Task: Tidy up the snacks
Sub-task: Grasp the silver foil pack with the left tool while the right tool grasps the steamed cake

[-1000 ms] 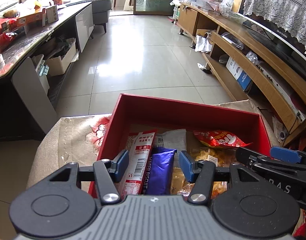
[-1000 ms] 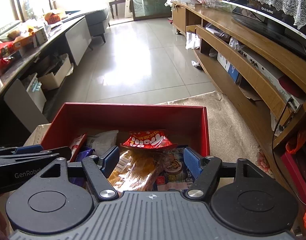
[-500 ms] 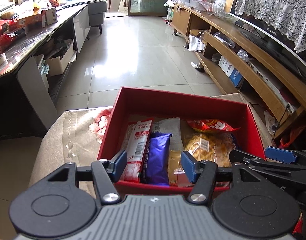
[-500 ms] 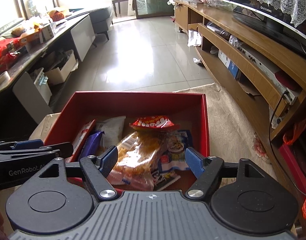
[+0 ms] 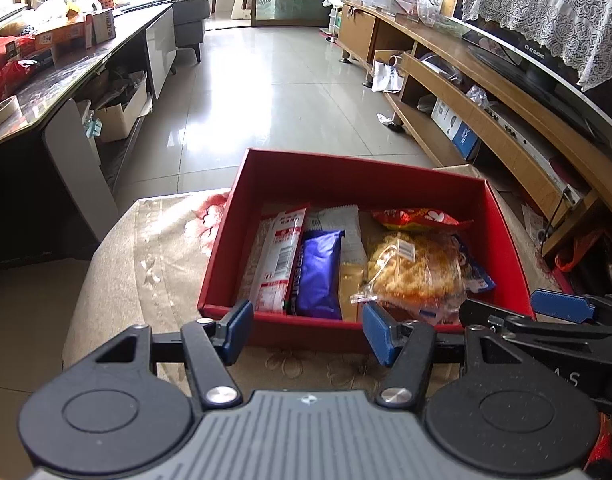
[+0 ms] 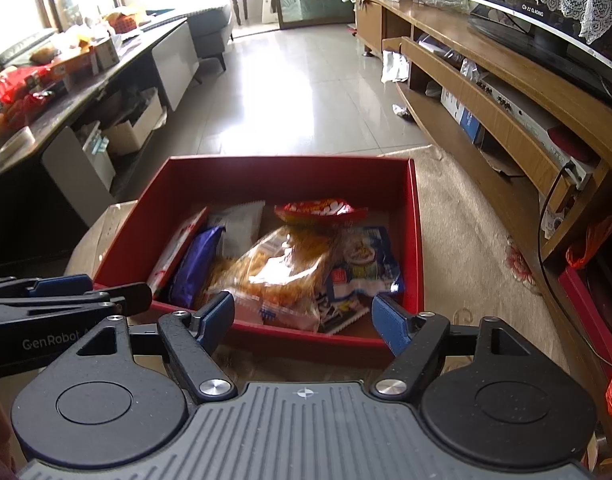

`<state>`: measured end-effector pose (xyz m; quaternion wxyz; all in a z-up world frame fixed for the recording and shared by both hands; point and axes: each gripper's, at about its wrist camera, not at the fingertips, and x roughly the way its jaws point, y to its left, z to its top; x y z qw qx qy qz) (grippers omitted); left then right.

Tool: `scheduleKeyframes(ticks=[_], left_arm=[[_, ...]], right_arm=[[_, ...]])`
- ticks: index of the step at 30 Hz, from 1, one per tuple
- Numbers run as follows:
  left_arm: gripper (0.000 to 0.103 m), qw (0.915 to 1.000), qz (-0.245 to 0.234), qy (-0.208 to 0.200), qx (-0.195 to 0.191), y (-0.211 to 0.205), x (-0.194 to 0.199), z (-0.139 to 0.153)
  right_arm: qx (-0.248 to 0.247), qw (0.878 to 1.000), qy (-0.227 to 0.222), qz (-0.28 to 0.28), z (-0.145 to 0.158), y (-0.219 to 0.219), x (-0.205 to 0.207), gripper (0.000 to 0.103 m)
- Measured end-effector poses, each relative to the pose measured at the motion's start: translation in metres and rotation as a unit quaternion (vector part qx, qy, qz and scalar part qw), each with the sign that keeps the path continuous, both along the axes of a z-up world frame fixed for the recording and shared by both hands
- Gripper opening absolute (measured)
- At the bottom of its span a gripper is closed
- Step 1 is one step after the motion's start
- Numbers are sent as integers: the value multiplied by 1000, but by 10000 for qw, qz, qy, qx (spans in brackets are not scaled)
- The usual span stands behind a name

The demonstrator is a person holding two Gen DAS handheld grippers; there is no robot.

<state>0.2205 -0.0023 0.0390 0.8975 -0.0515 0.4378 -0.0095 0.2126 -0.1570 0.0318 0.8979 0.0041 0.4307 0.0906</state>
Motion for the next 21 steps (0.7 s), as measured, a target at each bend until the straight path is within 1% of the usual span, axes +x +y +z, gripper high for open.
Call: scheduleKeyframes(ticks=[12, 18, 21], left_arm=[[56, 9998, -96, 173, 37, 6, -35, -11], [56, 9988, -81, 492, 22, 21, -64, -28], [56, 9975, -74, 693, 90, 30, -84, -40]], right_arm=[[-40, 9997, 218, 91, -9, 0, -29, 84], [-68, 9991, 359, 231, -16, 6, -48, 84], [-91, 9985, 409, 353, -19, 10, -58, 85]])
